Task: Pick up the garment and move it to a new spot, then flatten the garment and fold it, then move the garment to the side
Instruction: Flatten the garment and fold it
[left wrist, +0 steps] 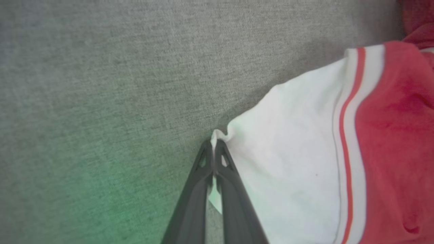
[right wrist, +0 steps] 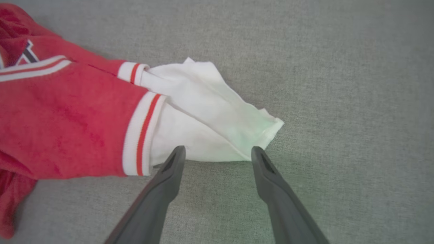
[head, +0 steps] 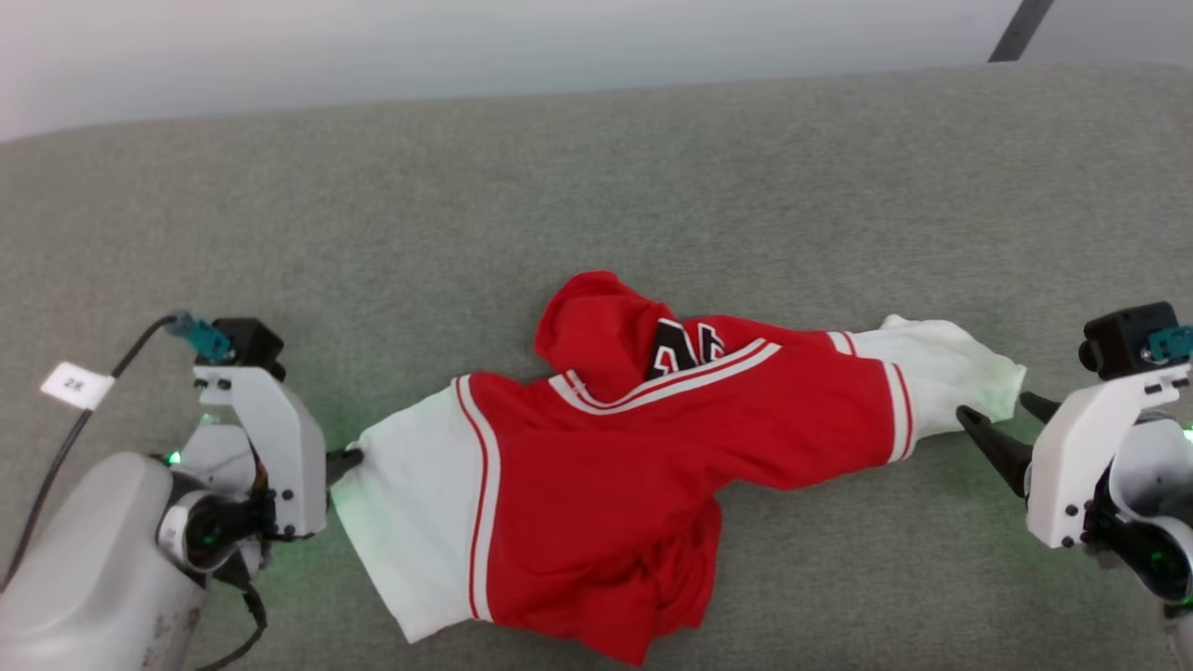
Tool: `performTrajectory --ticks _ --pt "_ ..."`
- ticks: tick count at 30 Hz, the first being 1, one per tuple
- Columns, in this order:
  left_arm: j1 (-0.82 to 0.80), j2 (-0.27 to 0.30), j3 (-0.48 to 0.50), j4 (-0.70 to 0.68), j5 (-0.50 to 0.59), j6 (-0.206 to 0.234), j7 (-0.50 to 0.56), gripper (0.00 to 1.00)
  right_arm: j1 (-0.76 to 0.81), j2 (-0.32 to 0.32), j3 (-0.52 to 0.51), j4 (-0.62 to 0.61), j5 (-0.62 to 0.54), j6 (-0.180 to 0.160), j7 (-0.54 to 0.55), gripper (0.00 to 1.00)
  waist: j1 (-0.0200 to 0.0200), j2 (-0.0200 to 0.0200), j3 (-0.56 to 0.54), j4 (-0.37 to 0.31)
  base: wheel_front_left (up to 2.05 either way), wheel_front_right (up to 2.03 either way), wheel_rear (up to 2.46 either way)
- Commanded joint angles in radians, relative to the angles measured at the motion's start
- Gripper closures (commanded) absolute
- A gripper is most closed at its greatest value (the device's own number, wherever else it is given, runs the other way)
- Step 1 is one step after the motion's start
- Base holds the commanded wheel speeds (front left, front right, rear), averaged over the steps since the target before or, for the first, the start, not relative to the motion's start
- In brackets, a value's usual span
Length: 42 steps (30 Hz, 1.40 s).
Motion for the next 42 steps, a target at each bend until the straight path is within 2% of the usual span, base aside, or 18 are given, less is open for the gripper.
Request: performTrajectory --ticks 1,9,15,16,17,18,22,28,34,38,42 --pt "-0.003 -0.014 -0.009 0.009 0.008 -0.004 -0.005 1.0 -0.02 -0.009 0.014 0.015 0.014 -0.001 0.017 0.0 0.0 0.0 0.013 0.014 0.0 0.0 0.0" --pt "-0.031 -0.025 -0.021 0.021 0.009 -0.011 -0.02 1.0 -0.101 -0.046 0.087 0.12 0.059 -0.001 0.116 0.0 0.0 0.0 0.036 0.039 0.0 0.0 0.0" --pt "-0.052 -0.033 -0.029 0.035 0.004 -0.017 -0.029 1.0 -0.149 -0.041 0.136 0.217 0.075 -0.001 0.179 0.0 0.0 0.0 0.049 0.05 0.0 0.0 0.0" --pt "-0.056 -0.034 -0.03 0.037 0.003 -0.017 -0.03 1.0 -0.157 -0.042 0.147 0.229 0.077 -0.001 0.184 0.13 0.0 0.0 0.051 0.052 0.0 0.0 0.0" --pt "-0.059 -0.036 -0.032 0.041 0.002 -0.018 -0.032 1.0 -0.165 -0.044 0.155 0.241 0.077 -0.001 0.187 0.73 0.0 0.0 0.052 0.053 0.0 0.0 0.0" --pt "-0.061 -0.038 -0.033 0.044 0.0 -0.02 -0.032 1.0 -0.171 -0.046 0.164 0.254 0.079 -0.001 0.191 1.0 0.0 0.0 0.052 0.054 0.0 0.0 0.0" --pt "-0.075 -0.037 -0.035 0.057 -0.004 -0.024 -0.034 1.0 -0.2 -0.046 0.179 0.284 0.104 -0.001 0.189 1.0 0.0 0.0 0.048 0.057 0.0 0.0 0.0" --pt "-0.117 -0.022 -0.033 0.039 -0.002 -0.027 -0.025 1.0 -0.247 -0.067 0.19 0.254 0.182 0.0 0.196 1.0 0.0 0.0 0.009 0.06 0.0 0.0 0.0" --pt "-0.178 -0.012 -0.04 -0.014 0.002 -0.029 0.003 1.0 -0.287 -0.077 0.184 0.189 0.293 0.0 0.199 1.0 0.0 0.0 -0.074 0.066 0.0 0.0 0.0" --pt "-0.239 -0.013 -0.046 -0.054 0.005 -0.032 0.016 1.0 -0.328 -0.078 0.172 0.174 0.315 0.0 0.169 1.0 0.0 0.0 -0.138 0.074 0.0 0.0 0.0" --pt "-0.312 -0.017 -0.054 -0.08 0.014 -0.033 0.022 1.0 -0.385 -0.054 0.131 0.211 0.311 0.0 0.115 1.0 0.0 0.0 -0.202 0.085 0.0 0.0 0.0"
